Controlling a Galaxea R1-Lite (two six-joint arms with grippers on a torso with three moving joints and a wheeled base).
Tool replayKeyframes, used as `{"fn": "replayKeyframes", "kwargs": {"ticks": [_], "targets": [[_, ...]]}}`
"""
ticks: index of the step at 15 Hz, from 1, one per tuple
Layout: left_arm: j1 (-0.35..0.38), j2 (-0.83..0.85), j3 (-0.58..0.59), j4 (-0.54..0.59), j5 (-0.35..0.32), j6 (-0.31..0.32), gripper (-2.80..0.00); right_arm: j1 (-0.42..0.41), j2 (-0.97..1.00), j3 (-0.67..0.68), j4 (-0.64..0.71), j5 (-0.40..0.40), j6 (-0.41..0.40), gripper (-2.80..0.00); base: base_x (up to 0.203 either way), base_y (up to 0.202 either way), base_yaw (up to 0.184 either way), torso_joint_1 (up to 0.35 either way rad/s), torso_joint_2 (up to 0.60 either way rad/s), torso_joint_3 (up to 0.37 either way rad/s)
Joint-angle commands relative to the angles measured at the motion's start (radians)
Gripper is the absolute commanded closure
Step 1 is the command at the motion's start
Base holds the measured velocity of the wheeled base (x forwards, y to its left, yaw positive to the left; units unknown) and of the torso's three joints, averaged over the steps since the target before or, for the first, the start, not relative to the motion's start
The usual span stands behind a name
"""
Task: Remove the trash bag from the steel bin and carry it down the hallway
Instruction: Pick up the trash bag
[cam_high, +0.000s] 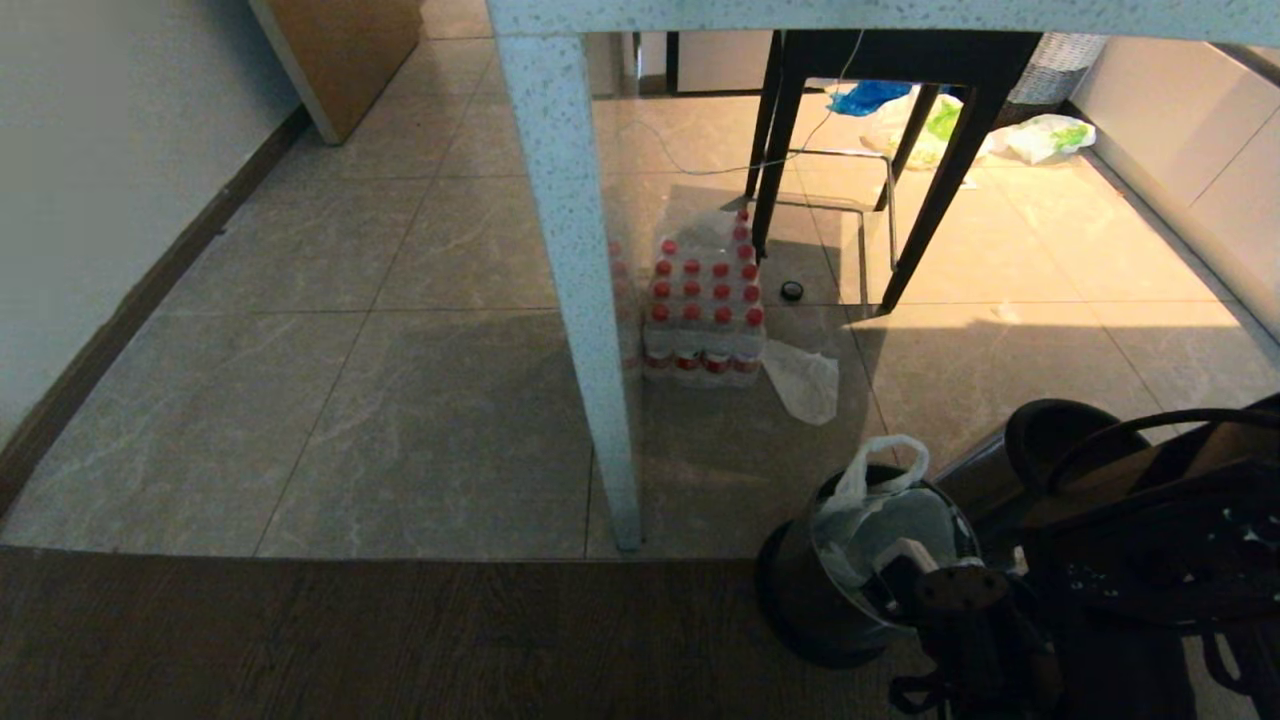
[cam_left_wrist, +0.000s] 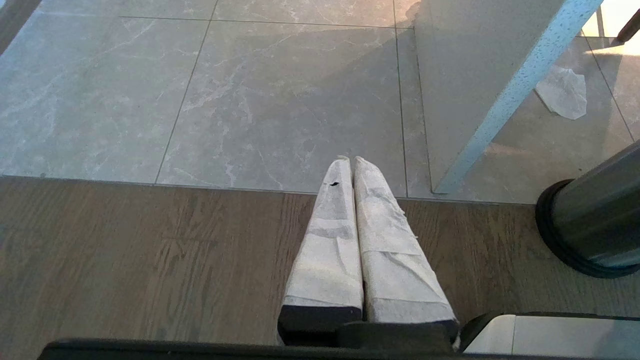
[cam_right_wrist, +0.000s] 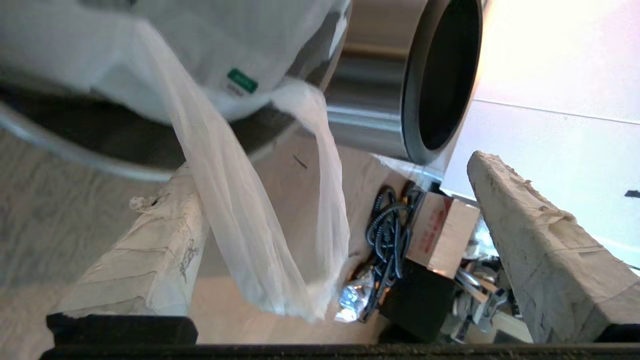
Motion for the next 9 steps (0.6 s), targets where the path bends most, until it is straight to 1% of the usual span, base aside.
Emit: {"fn": "replayKeyframes", "kwargs": {"ticks": [1, 6, 9], "targets": [[0.0, -0.002, 0.0, 0.0, 0.001, 0.0, 0.0, -0.001, 0.001, -0.01, -0.008, -0.005, -0.003, -2.8, 0.0, 0.0, 0.0, 0.0, 0.0, 0.0], [0.0, -0.002, 0.0, 0.0, 0.001, 0.0, 0.0, -0.005, 0.004, -0.088, -0.005, -0.02, -0.003, -2.8, 0.0, 0.0, 0.0, 0.0, 0.0, 0.0], [0.0, -0.002, 0.0, 0.0, 0.001, 0.0, 0.0, -0.028, 0.007, -0.136, 0.005, -0.044, -0.003, -2.8, 0.0, 0.0, 0.0, 0.0, 0.0, 0.0]]}}
